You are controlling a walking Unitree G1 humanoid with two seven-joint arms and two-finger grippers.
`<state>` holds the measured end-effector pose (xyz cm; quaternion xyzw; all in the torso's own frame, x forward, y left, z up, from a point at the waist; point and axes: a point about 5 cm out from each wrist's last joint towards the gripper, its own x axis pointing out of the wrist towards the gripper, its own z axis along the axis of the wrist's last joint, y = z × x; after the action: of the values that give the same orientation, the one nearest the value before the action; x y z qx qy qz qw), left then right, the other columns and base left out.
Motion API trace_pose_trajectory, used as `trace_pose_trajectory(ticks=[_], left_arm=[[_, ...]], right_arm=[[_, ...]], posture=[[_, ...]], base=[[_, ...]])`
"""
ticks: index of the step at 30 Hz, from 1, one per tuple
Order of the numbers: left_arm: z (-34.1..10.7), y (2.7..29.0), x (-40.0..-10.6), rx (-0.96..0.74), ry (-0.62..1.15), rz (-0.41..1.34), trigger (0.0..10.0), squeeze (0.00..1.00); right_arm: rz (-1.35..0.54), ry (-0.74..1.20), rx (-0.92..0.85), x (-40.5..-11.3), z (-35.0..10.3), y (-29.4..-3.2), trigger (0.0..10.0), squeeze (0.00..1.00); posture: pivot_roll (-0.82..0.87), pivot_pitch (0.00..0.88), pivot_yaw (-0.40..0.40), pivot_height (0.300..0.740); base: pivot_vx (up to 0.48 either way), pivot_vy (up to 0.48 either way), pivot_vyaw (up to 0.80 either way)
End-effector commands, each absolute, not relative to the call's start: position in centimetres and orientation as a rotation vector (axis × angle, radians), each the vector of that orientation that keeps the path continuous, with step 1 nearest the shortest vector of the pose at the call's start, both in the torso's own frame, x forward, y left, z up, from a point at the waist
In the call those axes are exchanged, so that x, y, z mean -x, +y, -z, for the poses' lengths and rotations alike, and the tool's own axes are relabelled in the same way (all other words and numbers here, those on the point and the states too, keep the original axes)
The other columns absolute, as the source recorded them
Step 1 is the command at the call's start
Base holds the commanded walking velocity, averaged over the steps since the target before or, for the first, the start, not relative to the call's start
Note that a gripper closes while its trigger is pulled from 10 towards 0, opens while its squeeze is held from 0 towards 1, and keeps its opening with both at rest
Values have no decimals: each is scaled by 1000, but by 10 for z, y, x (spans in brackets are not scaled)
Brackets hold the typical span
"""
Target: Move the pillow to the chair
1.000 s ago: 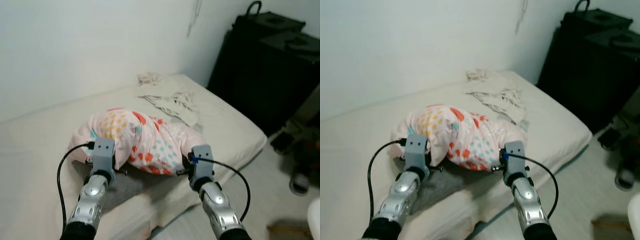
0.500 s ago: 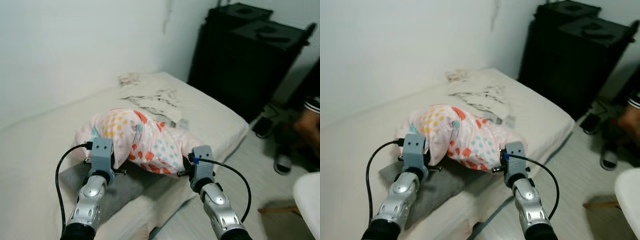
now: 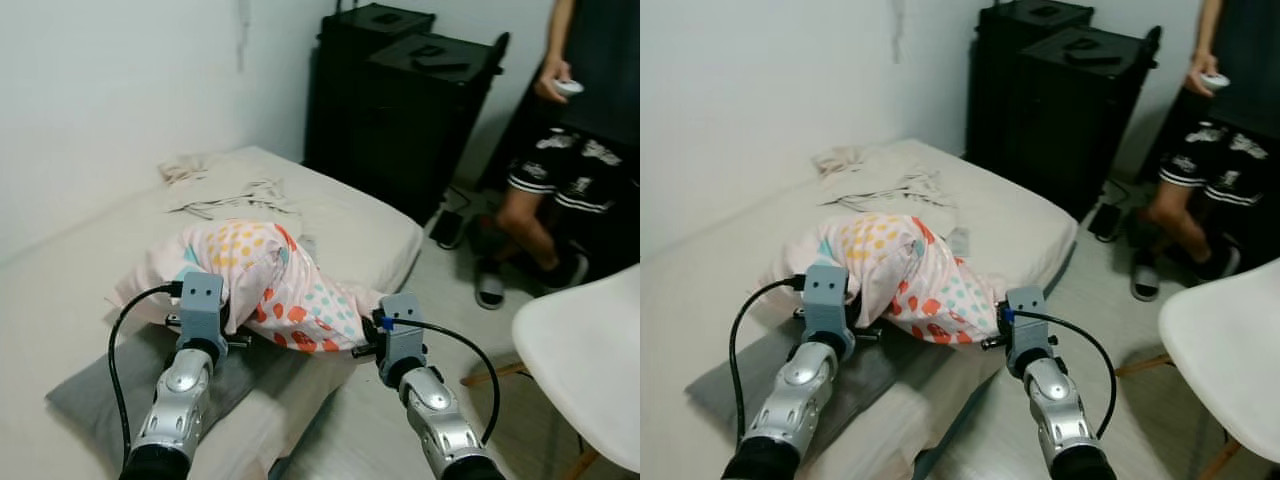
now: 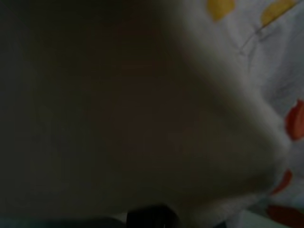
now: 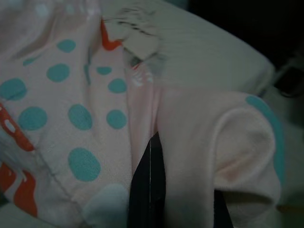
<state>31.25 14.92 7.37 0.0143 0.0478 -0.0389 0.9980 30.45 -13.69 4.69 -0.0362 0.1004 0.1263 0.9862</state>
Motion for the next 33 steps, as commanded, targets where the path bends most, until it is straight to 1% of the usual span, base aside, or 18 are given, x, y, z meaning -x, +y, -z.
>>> trace_pose_trajectory(ticks=[1, 19, 24, 33], left_arm=[[-69, 137, -310, -37, 114, 128, 10000, 0], [-70, 138, -314, -55, 114, 141, 10000, 0], [-70, 138, -314, -57, 121, 138, 10000, 0], [-72, 135, -316, -76, 124, 154, 10000, 0]], right_arm=[[-279, 181, 77, -308, -52, -132, 10000, 0], [-264, 197, 71, -307, -48, -131, 10000, 0], [-263, 200, 71, -308, -48, -130, 10000, 0], [-233, 208, 54, -309, -47, -135, 10000, 0]], posture=[[-21, 73, -60, 740], [-12, 76, -47, 740], [-16, 86, -32, 740], [8, 84, -19, 740]], base=[[0, 0, -800], [0, 0, -800], [0, 0, -800], [0, 0, -800]])
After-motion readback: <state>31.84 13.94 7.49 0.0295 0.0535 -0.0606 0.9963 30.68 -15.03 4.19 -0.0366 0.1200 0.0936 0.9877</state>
